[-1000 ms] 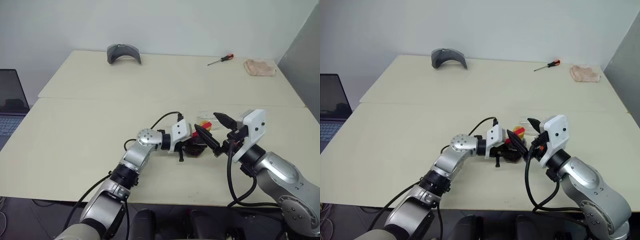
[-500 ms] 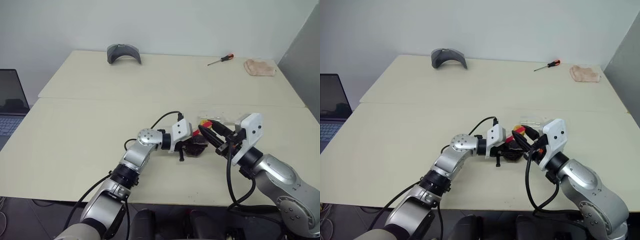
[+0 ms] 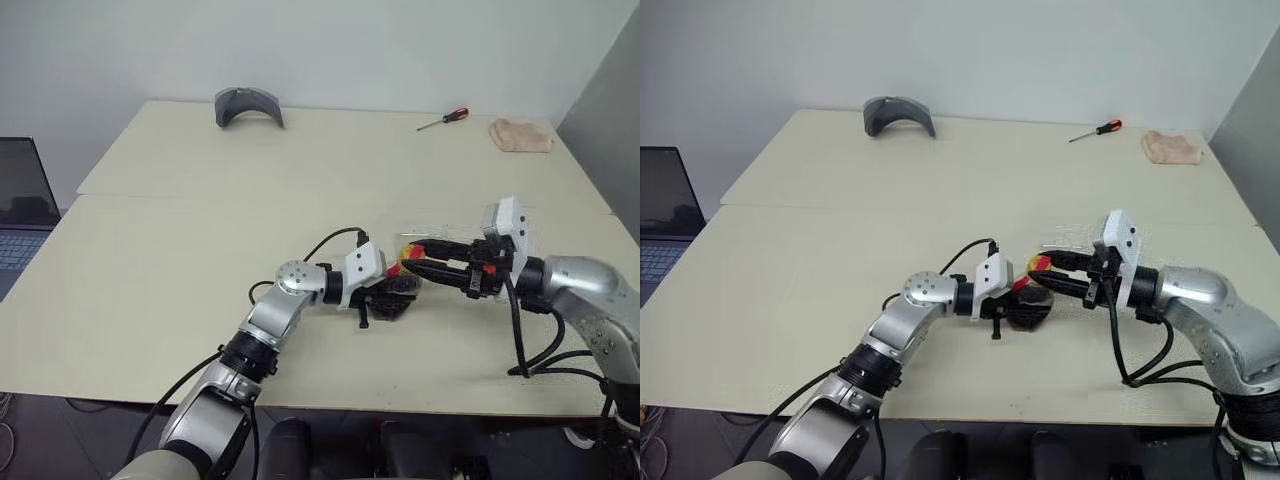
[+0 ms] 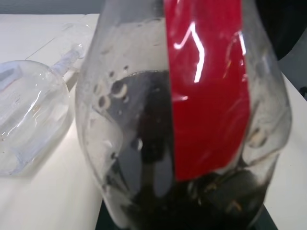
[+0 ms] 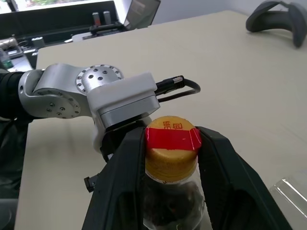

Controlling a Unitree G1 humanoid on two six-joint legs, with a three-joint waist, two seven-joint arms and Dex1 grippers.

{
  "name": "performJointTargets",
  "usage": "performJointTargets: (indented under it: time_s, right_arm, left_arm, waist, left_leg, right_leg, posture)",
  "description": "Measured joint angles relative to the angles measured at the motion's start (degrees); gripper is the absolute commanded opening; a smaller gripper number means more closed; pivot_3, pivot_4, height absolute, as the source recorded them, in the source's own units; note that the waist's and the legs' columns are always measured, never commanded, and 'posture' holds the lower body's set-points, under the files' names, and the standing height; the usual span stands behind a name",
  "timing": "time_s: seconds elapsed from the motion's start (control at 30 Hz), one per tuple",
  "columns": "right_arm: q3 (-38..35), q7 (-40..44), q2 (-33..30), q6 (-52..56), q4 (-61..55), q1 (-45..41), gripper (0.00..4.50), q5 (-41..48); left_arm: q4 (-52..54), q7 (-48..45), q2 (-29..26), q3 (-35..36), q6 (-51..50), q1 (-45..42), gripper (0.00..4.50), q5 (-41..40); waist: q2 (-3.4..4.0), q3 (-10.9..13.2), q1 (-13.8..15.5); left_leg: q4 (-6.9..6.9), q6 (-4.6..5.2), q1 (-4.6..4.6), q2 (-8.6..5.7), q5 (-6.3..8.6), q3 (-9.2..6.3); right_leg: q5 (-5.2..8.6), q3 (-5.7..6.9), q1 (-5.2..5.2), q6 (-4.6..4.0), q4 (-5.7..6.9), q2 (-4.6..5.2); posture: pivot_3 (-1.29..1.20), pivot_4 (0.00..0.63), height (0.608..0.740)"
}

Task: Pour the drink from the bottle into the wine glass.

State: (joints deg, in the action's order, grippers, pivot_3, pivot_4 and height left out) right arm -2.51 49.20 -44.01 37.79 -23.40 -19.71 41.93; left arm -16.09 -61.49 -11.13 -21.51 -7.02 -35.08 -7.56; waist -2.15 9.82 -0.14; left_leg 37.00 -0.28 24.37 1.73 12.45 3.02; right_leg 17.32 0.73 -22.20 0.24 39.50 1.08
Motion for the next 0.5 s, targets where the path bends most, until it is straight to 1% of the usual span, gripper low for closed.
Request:
performJointTargets:
  time_s: [0.03,0.07,0.13,0.23,0.37,0.43,0.5]
  right_arm:
    - [-0.4,-0.1,0.0,0.6,-0.3,0.2,1.22,0.4]
    - [-0.7,-0.5,0.1,1.0,-0.8,0.5,1.94,0.6]
    - [-0.8,-1.9,0.4,2.1,-1.4,1.8,2.56,0.7]
    - [-2.8,-6.4,1.7,5.1,-6.1,7.1,3.51,2.5]
    - [-6.9,-15.1,4.1,7.1,-16.6,12.1,3.55,5.1]
    - [-7.7,-20.8,8.0,7.3,-19.3,12.7,3.55,5.5]
    - [-7.6,-24.8,10.0,7.5,-20.6,12.4,3.55,6.1]
  left_arm:
    - [0.2,0.0,0.0,-0.1,0.0,0.1,0.75,0.0]
    - [0.2,0.1,0.0,-0.1,0.0,0.2,0.75,0.0]
    - [0.9,0.0,0.1,-0.1,0.0,0.2,0.74,0.0]
    - [1.8,0.3,0.6,-0.1,0.6,0.2,0.74,0.0]
    - [1.5,1.1,1.5,0.0,1.5,-0.1,0.74,0.0]
    - [0.9,1.2,1.6,0.0,1.8,-0.3,0.74,0.0]
    - [0.3,1.2,2.0,0.0,2.2,-0.3,0.74,0.0]
  waist:
    - [0.0,0.0,0.0]
    - [0.0,0.0,0.0]
    - [0.0,0.0,0.0]
    - [0.01,0.0,0.2]
    - [0.01,0.0,0.1]
    - [0.02,0.0,-0.2]
    - [0.03,0.0,-0.2]
  left_leg:
    - [0.0,0.0,0.01,0.0,0.0,0.0]
    - [0.01,0.0,0.01,0.0,0.0,0.01]
    - [0.03,0.0,0.03,-0.01,0.0,0.01]
    - [0.05,-0.01,0.04,-0.02,0.0,0.0]
    - [0.05,-0.01,0.01,-0.01,-0.01,0.01]
    - [0.04,-0.02,-0.03,0.0,-0.01,0.04]
    - [0.03,-0.02,-0.04,0.0,-0.01,0.04]
  right_leg:
    - [0.0,0.0,0.0,0.0,0.0,0.01]
    - [0.0,0.0,0.0,0.0,-0.01,0.03]
    - [0.0,0.0,0.0,0.0,0.0,0.07]
    - [0.0,0.02,-0.01,0.0,0.04,0.1]
    - [-0.01,0.0,0.0,0.03,0.06,0.09]
    - [0.05,-0.05,0.0,0.14,0.1,0.06]
    - [0.06,-0.04,-0.01,0.16,0.12,0.06]
  posture:
    - [0.0,0.15,0.74]
    - [0.0,0.15,0.74]
    - [0.0,0.15,0.74]
    - [0.0,0.15,0.74]
    - [0.0,0.15,0.74]
    - [0.0,0.15,0.74]
    - [0.0,0.15,0.74]
